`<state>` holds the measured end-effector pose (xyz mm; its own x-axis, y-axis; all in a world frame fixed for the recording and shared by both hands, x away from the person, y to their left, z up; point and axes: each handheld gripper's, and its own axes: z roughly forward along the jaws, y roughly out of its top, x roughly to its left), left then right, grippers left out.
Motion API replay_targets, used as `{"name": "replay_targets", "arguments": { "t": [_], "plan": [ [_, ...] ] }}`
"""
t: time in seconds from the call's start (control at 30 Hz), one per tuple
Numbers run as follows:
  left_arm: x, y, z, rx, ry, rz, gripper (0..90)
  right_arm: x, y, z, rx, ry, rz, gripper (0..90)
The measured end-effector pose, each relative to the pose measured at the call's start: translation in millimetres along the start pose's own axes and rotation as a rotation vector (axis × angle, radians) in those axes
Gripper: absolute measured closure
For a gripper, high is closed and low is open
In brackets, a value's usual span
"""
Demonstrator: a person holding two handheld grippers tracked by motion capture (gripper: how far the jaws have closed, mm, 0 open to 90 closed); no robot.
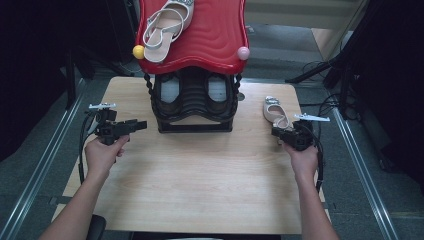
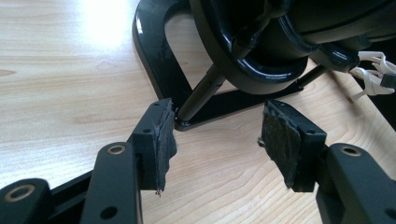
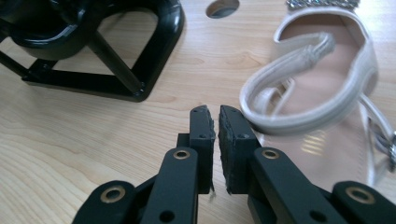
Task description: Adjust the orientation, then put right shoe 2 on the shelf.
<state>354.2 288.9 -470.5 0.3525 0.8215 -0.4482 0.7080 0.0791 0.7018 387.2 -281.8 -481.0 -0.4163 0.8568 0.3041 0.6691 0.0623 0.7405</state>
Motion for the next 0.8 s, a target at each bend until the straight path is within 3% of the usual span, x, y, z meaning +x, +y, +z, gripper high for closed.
{"name": "replay_targets", "arguments": {
  "t": [0.47, 0.53, 0.8],
  "plan": [
    [3.5, -8.6, -10.1, 0.004, 0.01, -0.008, 43.5, 12.5, 17.1, 0.5, -0.015, 0.028, -0.028, 65.0],
    [3.7, -9.8, -11.2, 0.002, 0.01, -0.013, 43.4, 14.2, 20.2, 1.0, -0.017, 0.025, -0.051, 61.1],
    [2.2, -14.5, -12.9, 0.009, 0.012, -0.01, 43.4, 10.3, 29.7, 0.3, -0.035, 0.018, -0.07, 59.7]
  ]
}}
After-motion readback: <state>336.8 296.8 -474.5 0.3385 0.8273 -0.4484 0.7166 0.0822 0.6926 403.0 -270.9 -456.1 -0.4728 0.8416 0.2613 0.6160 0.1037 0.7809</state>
